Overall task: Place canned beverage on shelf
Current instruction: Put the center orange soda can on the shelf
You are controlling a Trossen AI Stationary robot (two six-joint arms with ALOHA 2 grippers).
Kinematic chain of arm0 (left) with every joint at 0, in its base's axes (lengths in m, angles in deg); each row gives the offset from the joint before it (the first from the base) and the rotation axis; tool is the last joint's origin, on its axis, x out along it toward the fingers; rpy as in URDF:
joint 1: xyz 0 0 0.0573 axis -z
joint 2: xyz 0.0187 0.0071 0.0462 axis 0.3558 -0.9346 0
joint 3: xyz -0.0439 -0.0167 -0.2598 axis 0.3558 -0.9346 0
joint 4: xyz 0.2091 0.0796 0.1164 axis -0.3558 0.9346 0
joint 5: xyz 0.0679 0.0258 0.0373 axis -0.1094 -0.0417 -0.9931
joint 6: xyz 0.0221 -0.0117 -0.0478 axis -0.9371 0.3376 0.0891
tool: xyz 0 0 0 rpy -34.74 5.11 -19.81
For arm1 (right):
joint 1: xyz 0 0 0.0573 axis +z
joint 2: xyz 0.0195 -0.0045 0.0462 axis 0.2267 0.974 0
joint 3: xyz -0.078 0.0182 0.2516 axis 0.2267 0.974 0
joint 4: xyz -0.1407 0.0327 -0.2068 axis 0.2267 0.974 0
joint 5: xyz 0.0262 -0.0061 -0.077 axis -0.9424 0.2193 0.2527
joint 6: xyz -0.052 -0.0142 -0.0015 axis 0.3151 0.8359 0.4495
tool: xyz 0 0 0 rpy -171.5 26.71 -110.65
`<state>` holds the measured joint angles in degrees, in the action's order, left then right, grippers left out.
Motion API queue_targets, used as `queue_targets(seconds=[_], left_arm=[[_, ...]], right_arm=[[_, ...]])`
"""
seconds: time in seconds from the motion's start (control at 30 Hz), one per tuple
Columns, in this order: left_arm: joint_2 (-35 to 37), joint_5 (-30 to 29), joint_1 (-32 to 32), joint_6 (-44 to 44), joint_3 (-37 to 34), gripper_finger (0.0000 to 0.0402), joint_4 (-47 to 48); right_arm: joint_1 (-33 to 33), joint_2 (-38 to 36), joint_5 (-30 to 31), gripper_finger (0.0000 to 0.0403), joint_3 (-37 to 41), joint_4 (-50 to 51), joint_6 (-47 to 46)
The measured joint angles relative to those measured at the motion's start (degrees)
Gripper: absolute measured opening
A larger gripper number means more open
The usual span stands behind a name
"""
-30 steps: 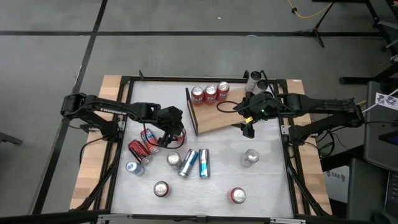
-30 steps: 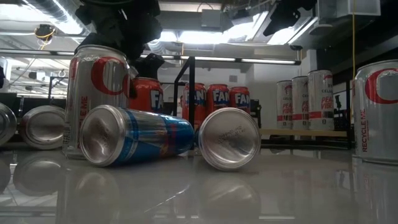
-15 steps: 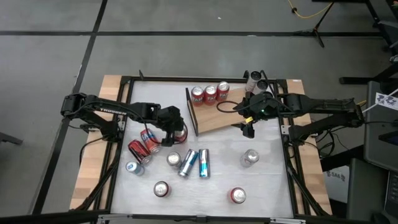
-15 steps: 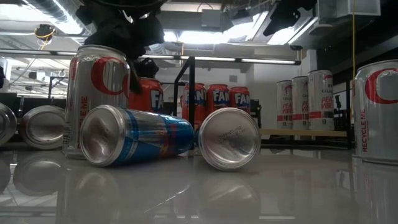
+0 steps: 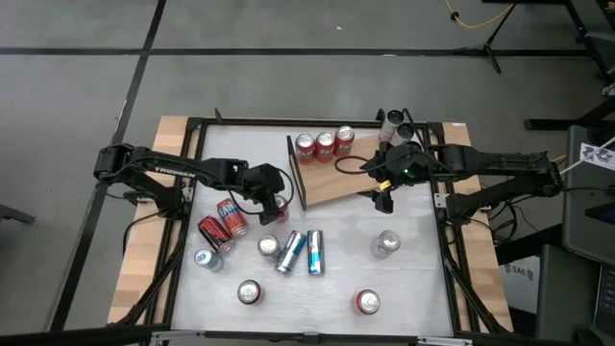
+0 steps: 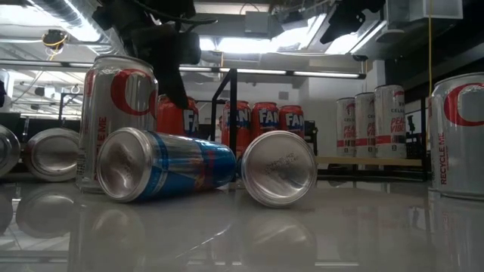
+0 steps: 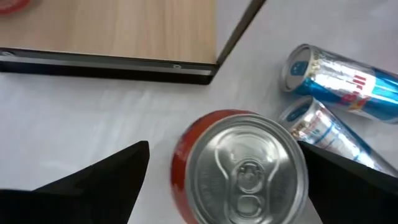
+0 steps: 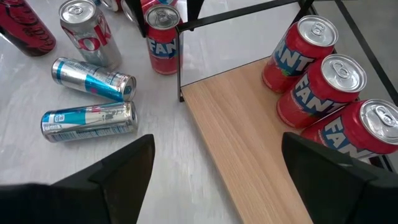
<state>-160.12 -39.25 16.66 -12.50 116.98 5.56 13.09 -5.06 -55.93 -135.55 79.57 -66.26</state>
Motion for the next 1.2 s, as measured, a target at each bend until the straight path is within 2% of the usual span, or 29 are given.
queue_targets(seconds=[0.3,0.53,0.67,0.83,0.97,1.07,1.2], left_arm=[[0.0,-0.6,0.5,-0.2,0.0,0.0388,-0.1],[0.0,-5.7,3.2,-0.3,0.0,0.0385,0.2],[0.0,-8.3,4.7,-0.3,0.0,0.0363,0.2],[0.0,-9.3,5.6,-0.3,0.0,0.0313,0.2],[0.1,-6.8,5.7,-0.6,0.0,0.0271,-0.1],[0.1,-3.4,5.7,-1.6,0.0,0.0267,-0.6],[0.0,1.2,5.7,-9.5,0.0,0.0267,-2.2]], right_arm=[[0.0,0.0,0.0,0.0341,0.0,0.0,0.0],[0.0,0.0,0.0,0.0341,0.0,0.0,0.0],[0.0,0.0,0.0,0.0341,0.0,0.0,0.0],[0.0,0.0,0.0,0.0341,0.0,0.0,0.0],[0.0,0.0,0.0,0.0341,0.0,0.0,0.0],[0.0,0.0,0.0,0.0341,0.0,0.0,0.0],[0.0,0.0,0.0,0.0341,0.0,0.0,0.0]])
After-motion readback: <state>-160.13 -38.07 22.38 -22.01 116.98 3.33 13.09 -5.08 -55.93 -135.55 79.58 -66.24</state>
